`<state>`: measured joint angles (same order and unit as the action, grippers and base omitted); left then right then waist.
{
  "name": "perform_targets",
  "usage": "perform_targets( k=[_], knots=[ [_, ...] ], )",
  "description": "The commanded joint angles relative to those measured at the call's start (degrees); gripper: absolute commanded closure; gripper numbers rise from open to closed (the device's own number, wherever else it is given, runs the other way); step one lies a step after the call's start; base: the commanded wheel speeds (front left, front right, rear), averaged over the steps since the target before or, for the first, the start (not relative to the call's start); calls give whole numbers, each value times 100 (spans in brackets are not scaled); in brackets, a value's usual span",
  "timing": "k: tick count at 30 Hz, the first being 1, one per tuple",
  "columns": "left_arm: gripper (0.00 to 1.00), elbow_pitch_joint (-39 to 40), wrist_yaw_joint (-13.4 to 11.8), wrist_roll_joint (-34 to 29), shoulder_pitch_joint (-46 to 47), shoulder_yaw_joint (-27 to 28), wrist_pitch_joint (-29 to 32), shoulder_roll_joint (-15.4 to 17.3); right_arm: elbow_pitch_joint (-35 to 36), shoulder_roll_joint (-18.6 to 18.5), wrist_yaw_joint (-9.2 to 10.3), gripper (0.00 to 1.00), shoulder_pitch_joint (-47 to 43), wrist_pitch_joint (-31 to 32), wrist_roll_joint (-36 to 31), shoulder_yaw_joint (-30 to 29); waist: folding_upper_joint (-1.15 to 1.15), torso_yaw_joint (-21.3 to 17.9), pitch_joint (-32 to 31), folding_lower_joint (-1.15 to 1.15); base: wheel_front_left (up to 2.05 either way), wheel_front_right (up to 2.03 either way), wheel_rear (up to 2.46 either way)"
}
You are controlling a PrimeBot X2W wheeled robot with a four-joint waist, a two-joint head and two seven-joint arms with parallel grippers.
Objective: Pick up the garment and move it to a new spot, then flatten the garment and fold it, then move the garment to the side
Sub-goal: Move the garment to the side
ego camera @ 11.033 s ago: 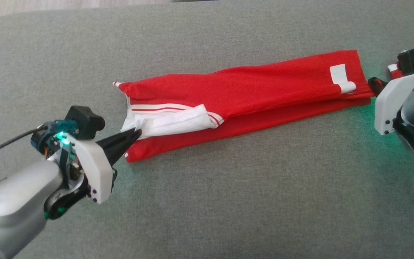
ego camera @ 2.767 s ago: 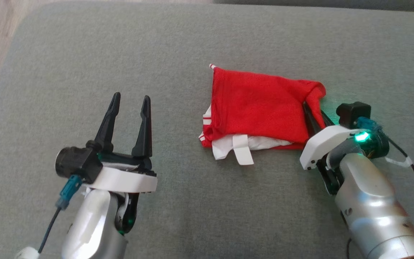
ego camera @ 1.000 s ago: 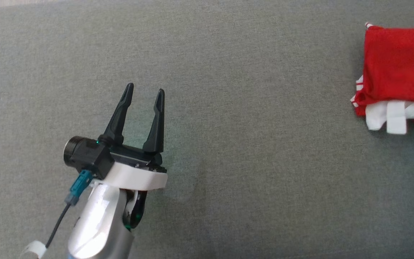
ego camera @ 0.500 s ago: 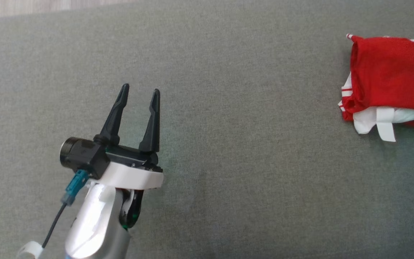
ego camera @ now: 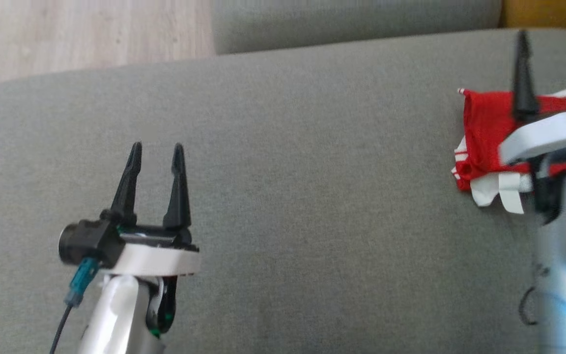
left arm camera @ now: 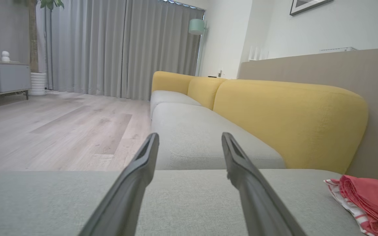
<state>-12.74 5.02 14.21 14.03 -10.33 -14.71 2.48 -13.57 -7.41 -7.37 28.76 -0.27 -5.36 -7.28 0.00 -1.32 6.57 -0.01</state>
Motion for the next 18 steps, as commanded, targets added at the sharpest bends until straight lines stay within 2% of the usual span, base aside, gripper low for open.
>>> perform_targets(
  k=[1, 6, 11, 18],
  knots=[
    [0, 200, -41, 49, 8, 244, -29, 40, 231, 205, -12, 0, -3, -133, 113, 135, 0, 85, -233, 1, 0, 0, 0],
    [0, 173, -32, -27, -256, 280, -29, 40, 161, 440, -12, 0, -448, -380, 503, 481, 0, 177, -417, 1, 0, 0, 0],
    [0, 2, -62, -114, -421, 294, -29, 40, -6, 450, -12, 0, -953, -750, 1047, 740, 0, 248, -481, 1, 0, 0, 0],
    [0, -42, -162, -84, -637, 293, -29, 40, -124, 452, -12, 0, -1834, -1374, 1286, 770, 0, 344, -494, 1, 0, 0, 0]
  ],
)
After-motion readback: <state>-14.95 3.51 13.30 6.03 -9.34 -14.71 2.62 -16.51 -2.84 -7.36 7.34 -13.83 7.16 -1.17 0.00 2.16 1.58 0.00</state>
